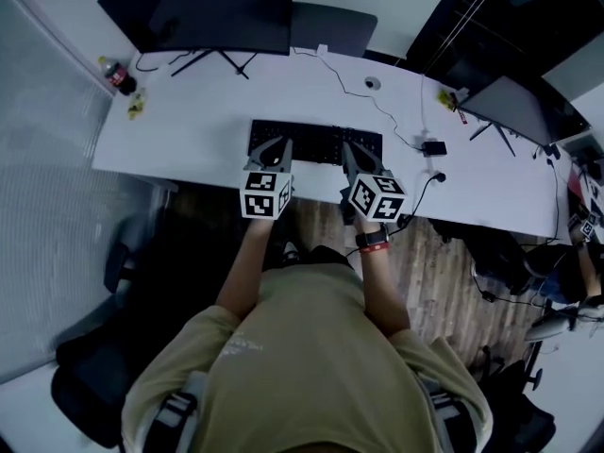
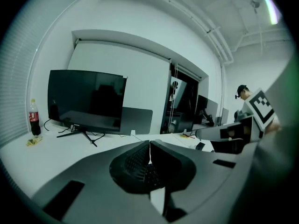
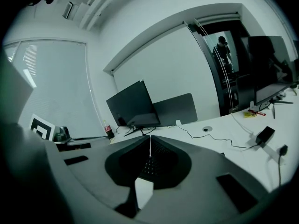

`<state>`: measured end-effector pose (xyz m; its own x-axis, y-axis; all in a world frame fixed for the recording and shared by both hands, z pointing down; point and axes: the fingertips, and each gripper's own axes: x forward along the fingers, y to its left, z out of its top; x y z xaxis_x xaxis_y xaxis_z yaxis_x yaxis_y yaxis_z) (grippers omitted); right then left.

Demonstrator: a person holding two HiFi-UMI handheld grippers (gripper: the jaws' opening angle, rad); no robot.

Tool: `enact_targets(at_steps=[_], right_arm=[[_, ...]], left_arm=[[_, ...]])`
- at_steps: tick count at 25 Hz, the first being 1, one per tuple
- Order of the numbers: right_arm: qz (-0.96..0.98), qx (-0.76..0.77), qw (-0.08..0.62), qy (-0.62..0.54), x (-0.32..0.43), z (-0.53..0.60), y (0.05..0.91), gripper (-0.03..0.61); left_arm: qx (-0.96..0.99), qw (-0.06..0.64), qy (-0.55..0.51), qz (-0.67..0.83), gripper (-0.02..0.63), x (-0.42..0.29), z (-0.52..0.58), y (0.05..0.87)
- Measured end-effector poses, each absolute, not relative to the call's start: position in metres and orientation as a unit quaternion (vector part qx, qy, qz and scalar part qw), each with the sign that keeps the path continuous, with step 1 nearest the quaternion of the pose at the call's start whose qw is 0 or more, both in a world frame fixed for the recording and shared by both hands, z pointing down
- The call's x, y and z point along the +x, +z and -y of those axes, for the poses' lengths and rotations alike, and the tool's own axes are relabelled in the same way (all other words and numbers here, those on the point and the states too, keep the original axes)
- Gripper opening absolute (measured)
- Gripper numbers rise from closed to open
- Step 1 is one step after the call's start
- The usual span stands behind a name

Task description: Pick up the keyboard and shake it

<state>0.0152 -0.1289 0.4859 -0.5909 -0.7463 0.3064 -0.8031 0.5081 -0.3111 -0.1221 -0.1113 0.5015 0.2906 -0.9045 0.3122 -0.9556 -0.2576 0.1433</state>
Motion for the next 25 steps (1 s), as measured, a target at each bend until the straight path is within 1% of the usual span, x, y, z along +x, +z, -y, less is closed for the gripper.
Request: enact_targets(at_steps=[3,8,14,19,25], right_arm=[[0.864,0.447,0.080,0.218,0.016,0.135,0.496,0.025],[0.861,0.446,0.095,0.224,0.030,0.166,0.516,0.025],[0.861,0.432,0.131,0.233,0.043,0.209,0.541,0.025],[0.861,0.396,0.174,0.268,0.045,0.226,0.568,0.026],[0.852,0.394,0.203,0.278,0.052,0.238,0.593,0.026]], left_arm=[[0.785,0.155,0.080,0.595,0.021,-0.129,0.119,0.506],[0.794,0.130,0.080,0.589,0.021,-0.128,0.145,0.510],[0.787,0.136,0.106,0.592,0.021,-0.134,0.182,0.535],[0.789,0.168,0.152,0.571,0.021,-0.132,0.203,0.568],[0.786,0.205,0.166,0.559,0.021,-0.134,0.215,0.592]])
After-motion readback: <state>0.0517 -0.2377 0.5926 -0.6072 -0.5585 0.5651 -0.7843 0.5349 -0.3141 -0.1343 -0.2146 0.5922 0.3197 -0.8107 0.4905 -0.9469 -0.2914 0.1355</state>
